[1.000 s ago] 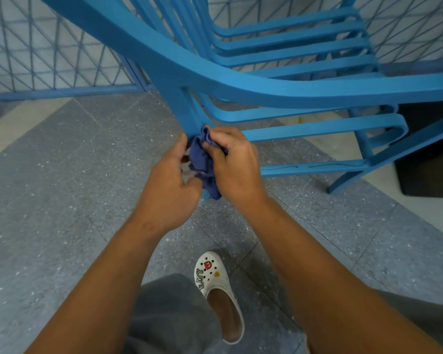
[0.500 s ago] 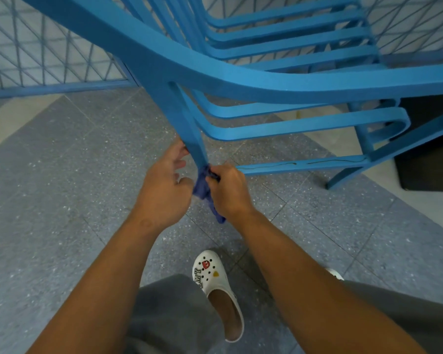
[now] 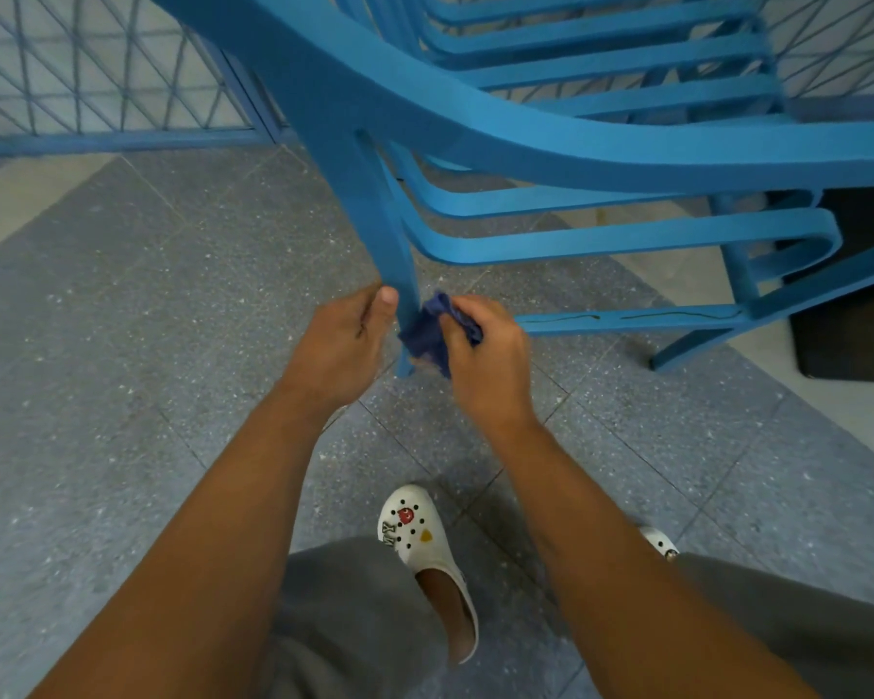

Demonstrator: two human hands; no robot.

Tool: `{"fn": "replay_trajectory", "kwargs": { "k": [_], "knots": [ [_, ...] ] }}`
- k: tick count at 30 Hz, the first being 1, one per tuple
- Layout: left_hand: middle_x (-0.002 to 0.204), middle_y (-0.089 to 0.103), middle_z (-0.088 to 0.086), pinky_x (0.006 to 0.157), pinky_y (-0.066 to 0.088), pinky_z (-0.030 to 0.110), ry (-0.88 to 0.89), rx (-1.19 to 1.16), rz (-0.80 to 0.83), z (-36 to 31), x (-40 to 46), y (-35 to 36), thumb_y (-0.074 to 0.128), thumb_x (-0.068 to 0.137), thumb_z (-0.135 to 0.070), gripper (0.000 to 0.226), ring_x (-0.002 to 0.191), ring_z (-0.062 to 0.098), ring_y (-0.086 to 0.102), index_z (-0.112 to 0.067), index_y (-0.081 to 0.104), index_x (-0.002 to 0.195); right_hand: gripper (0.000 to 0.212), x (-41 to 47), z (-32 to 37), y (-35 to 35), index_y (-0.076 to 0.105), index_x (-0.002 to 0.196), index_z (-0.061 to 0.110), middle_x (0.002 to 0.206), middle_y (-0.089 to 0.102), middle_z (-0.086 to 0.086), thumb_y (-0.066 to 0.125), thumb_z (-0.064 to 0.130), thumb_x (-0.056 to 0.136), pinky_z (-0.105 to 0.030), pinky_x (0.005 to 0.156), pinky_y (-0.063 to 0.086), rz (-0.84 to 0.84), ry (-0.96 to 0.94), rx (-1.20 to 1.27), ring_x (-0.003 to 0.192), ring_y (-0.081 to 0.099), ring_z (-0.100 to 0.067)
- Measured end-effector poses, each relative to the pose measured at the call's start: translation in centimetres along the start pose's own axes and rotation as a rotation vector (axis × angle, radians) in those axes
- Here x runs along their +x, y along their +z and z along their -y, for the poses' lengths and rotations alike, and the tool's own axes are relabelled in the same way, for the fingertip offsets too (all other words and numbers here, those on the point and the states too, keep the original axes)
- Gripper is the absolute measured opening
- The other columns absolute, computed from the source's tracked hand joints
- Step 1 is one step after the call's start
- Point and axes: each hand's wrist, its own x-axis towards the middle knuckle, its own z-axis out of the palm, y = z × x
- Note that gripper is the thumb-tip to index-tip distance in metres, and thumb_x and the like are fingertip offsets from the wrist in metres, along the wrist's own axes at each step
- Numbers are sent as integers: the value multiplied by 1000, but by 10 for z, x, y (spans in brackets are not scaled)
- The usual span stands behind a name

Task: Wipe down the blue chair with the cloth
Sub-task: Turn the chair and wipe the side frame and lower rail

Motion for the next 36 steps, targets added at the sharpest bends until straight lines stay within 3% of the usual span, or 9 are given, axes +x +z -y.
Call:
{"fn": "replay_trajectory", "kwargs": {
  "k": [3, 8, 12, 16, 22, 27, 29, 33, 36],
  "knots": [
    [99, 71, 17, 79, 52, 39, -10, -8, -3, 4, 3, 3, 27, 104, -52, 62, 92, 29, 67, -4, 67, 104, 13, -1, 0, 31, 72, 97, 7, 92, 64, -2, 59, 7, 99, -20, 74, 43, 18, 17, 30, 84, 58, -12],
    [100, 69, 24, 83, 51, 51, -23, 16, -25, 1, 3, 5, 24, 102, -56, 72, 85, 26, 64, 3, 65, 101, 33, -4, -18, 43, 60, 71, 13, 69, 55, 13, 52, 1, 101, -20, 59, 43, 63, 176, 69, 63, 54, 9],
    [83, 67, 17, 71, 49, 46, 7, 32, -74, 2, 2, 7, 26, 102, -52, 64, 79, 28, 62, -1, 62, 88, 17, -5, -33, 40, 73, 92, 2, 89, 66, 1, 57, 4, 99, -9, 73, 44, 101, 107, -33, 80, 55, 5],
    [60, 46, -13, 49, 29, 18, 37, 137, -102, 5, 5, 16, 36, 105, -43, 36, 52, 2, 48, -22, 51, 81, 23, -28, -51, 26, 73, 118, 6, 112, 64, -10, 65, 9, 97, 1, 83, 38, 13, 107, -53, 96, 60, -12],
    [64, 49, -16, 57, 33, 29, -2, 237, -80, 17, 14, 27, 45, 106, -40, 26, 57, 3, 50, -22, 57, 91, 23, -13, -47, 30, 73, 119, 9, 107, 62, -8, 64, 15, 99, -1, 79, 40, -33, 130, -31, 91, 56, -7],
    [64, 49, -18, 51, 32, 18, 5, 273, -82, 17, 16, 27, 46, 105, -38, 25, 57, 2, 51, -24, 54, 86, 26, 17, -31, 54, 67, 116, 13, 116, 56, -11, 55, 7, 94, -32, 85, 48, 71, 112, -268, 102, 55, -24],
    [64, 51, -16, 54, 36, 23, -5, 260, -86, 18, 16, 28, 48, 105, -38, 27, 58, 4, 53, -23, 58, 85, 28, 15, -36, 58, 65, 115, 13, 118, 54, -14, 55, 4, 91, -45, 88, 50, 119, 97, -367, 106, 54, -31],
    [70, 62, -1, 61, 45, 33, -15, 232, -105, 18, 17, 29, 54, 103, -38, 33, 62, 20, 59, -10, 70, 94, 29, 1, -49, 50, 68, 115, 9, 113, 56, -19, 57, 0, 90, -49, 84, 48, 198, -49, -507, 104, 53, -39],
    [67, 57, -3, 60, 39, 30, -12, 229, -102, 16, 18, 28, 56, 102, -35, 33, 59, 17, 55, -7, 71, 94, 33, -12, -53, 38, 68, 120, 13, 116, 56, -17, 58, 3, 90, -46, 86, 47, 236, -28, -474, 104, 54, -37]
  ]
}}
